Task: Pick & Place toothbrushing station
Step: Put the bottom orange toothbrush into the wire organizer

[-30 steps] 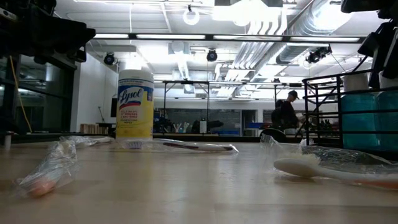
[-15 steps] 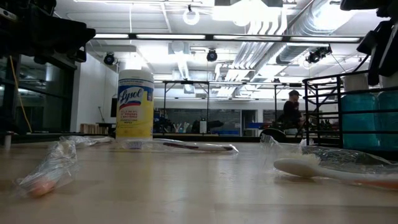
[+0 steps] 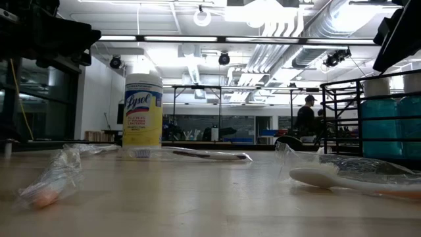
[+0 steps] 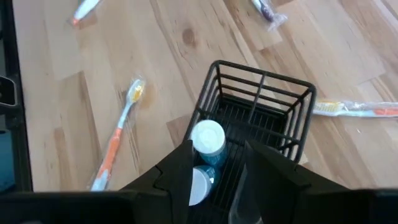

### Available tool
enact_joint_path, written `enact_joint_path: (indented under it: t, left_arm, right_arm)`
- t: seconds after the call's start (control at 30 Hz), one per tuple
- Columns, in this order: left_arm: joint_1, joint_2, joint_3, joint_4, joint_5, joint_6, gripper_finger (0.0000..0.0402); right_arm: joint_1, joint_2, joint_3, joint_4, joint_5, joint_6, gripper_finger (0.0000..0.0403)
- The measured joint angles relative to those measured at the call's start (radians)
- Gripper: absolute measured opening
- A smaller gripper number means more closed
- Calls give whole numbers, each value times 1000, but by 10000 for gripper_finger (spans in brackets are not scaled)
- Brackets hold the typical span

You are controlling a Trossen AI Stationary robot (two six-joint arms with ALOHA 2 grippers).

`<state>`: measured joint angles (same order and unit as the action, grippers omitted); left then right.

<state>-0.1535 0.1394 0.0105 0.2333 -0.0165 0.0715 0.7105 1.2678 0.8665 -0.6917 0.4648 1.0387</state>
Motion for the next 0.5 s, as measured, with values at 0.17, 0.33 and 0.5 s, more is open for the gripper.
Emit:
enact_joint_path:
  t: [0.17, 0.33, 0.5]
  left_arm:
    - [0, 0, 0, 0, 0, 0, 103]
    - [0, 0, 0, 0, 0, 0, 103]
    - [0, 0, 0, 0, 0, 0, 103]
  right_arm:
    - [0, 0, 0, 54, 27, -68, 136]
    - [-6, -14, 0, 126, 69, -152, 136]
    - [-52, -16, 0, 236, -3, -262, 136]
